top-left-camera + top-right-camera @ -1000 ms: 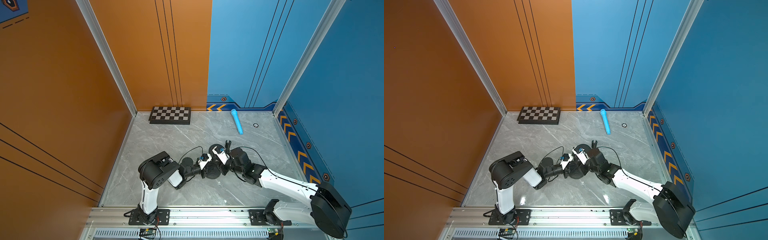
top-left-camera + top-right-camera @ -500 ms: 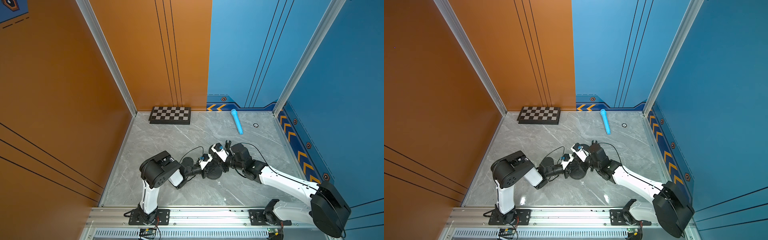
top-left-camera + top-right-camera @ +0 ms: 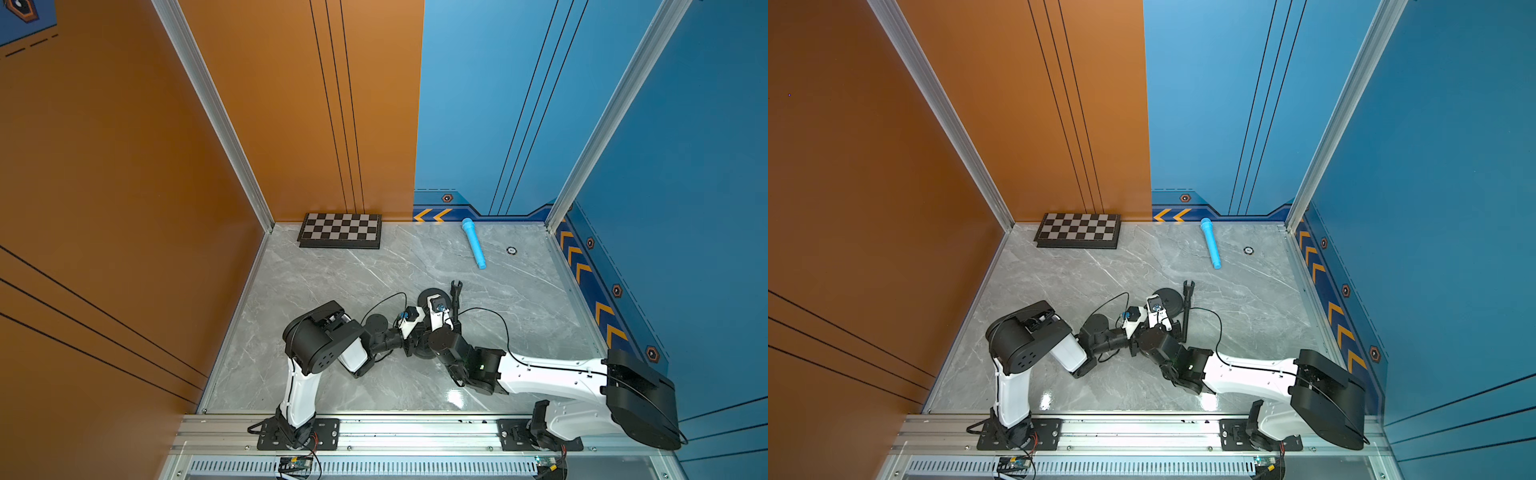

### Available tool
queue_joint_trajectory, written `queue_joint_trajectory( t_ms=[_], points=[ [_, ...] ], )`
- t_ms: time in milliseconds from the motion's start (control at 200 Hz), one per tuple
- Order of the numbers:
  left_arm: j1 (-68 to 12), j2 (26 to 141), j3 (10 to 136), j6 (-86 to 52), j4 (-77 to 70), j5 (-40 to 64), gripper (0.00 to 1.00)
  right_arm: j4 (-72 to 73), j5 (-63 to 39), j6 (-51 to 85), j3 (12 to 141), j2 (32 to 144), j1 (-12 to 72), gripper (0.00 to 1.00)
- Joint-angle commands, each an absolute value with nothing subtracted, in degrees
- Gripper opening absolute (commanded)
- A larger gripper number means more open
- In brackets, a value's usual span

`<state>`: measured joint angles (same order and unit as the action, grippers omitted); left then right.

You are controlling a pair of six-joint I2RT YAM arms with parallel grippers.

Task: Assemble a microphone stand
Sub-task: Screw the microphone stand pole into the microphone stand base.

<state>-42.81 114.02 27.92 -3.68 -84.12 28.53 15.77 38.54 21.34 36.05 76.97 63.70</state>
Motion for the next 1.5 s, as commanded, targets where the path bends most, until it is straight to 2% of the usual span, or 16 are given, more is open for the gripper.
queue_joint_trajectory(
  t_ms=[0, 70, 200, 290, 405, 781, 1131, 1166, 1261, 1336, 1386, 1471, 1496],
  points=[
    [-43.51, 115.75, 28.67, -3.48, -80.86, 29.44, 0.19, 9.74, 22.24, 15.14, 35.35, 74.61, 61.21, 0.27],
    [-43.5, 115.71, 28.52, -3.25, -80.86, 29.71, 0.19, 6.09, 13.28, 9.56, 35.66, 71.43, 58.42, 0.38],
    [-43.32, 115.57, 28.33, -2.88, -80.87, 30.08, 0.19, 1.53, -1.37, 4.37, 35.11, 65.41, 51.91, 0.48],
    [-43.18, 115.49, 28.35, -2.73, -80.88, 30.58, 0.19, 1.73, -10.62, 1.26, 33.83, 61.96, 47.5, 0.51],
    [-43.15, 115.4, 28.35, -2.59, -80.86, 31.16, 0.19, 2.2, -16.11, -3.28, 32.87, 59.01, 43.2, 0.52],
    [-43.06, 115.41, 28.04, -2.58, -80.86, 31.46, 0.2, 1.65, -22.65, -10.53, 36.55, 65.5, 36.05, 0.53],
    [-42.98, 115.76, 28.0, -2.21, -80.89, 32.58, 0.2, 1.85, -27.01, -11.45, 41.57, 71.29, 34.47, 0.51],
    [-42.93, 115.83, 27.95, -2.22, -80.87, 32.74, 0.2, 1.61, -27.51, -11.76, 42.06, 71.88, 34.3, 0.5],
    [-42.97, 115.93, 27.96, -2.14, -80.9, 32.74, 0.2, 1.04, -28.48, -12.2, 43.54, 73.87, 33.55, 0.37],
    [-42.97, 116.02, 28.03, -2.26, -80.86, 32.57, 0.2, 1.42, -27.41, -11.92, 43.94, 74.94, 33.51, 0.23],
    [-42.92, 116.02, 27.92, -2.2, -80.86, 32.43, 0.2, 2.58, -24.76, -10.62, 43.5, 75.26, 33.86, 0.17],
    [-42.91, 116.18, 28.08, -2.46, -80.9, 32.14, 0.21, 5.64, -17.57, -7.96, 41.02, 74.86, 34.94, 0.01],
    [-42.96, 116.19, 28.09, -2.61, -80.86, 32.0, 0.21, 6.94, -14.74, -6.71, 39.88, 74.39, 35.4, 0.0]
  ],
)
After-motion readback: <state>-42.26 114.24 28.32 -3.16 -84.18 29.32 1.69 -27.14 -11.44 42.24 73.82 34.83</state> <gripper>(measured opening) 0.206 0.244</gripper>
